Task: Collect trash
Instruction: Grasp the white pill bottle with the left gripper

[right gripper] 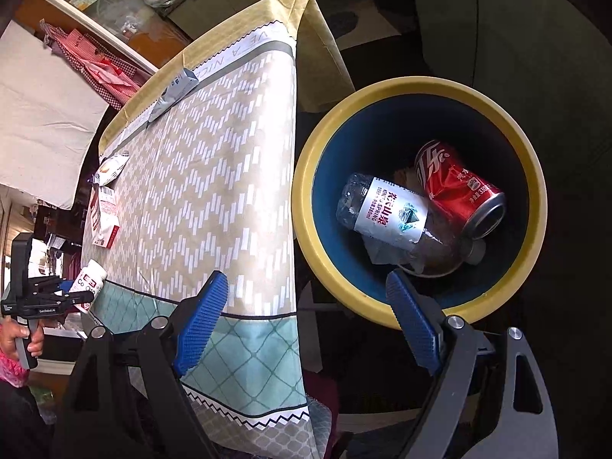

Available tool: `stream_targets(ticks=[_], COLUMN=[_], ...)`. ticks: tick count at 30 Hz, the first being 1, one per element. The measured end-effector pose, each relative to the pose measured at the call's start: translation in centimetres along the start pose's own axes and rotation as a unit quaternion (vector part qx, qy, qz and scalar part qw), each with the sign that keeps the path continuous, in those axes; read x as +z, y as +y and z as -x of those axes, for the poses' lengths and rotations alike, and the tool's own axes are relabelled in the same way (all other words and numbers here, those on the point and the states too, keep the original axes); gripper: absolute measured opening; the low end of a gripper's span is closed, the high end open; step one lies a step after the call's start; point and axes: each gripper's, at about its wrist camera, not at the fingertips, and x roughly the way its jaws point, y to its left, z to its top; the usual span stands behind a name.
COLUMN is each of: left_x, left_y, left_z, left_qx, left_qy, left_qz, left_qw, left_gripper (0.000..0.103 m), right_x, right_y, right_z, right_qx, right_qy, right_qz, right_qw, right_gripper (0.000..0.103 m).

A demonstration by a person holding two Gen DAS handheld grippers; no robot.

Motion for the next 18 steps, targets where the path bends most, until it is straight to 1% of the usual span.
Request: stream_targets(ticks=[4, 8, 15, 18], left_x=[-0.6, -0.4, 0.7, 1.3], left_y=[-1.0, -2.0, -2.2, -2.6], left_z=[2.0, 3.3, 3.3, 4.0], left_qx=[0.002, 0.008, 0.017, 0.013], left_qy=[-0.015, -0.027, -0.031, -0.044], left_qz=[-0.025, -0.045, -0.059, -0.071], left_qw=[0.9996, 0.9986, 0.9977, 0.9964], left_gripper=[0.045, 0.045, 0.045, 0.045], right_x=[-0.2, -0.6, -1.1, -1.1], right_y=[0.4, 0.4, -0.1, -0.4], right_z=[0.3, 0.4, 0.7, 1.0], right_qx=[0.003, 0.006, 0.007, 0.007], right_qy=[-0.001, -0.002, -0.003, -0.006], right_qz=[0.004, 0.005, 0.003, 0.000], right_qw=[1.000, 1.000, 1.000, 1.000], right_gripper=[0.084, 0.084, 0.084, 0.084])
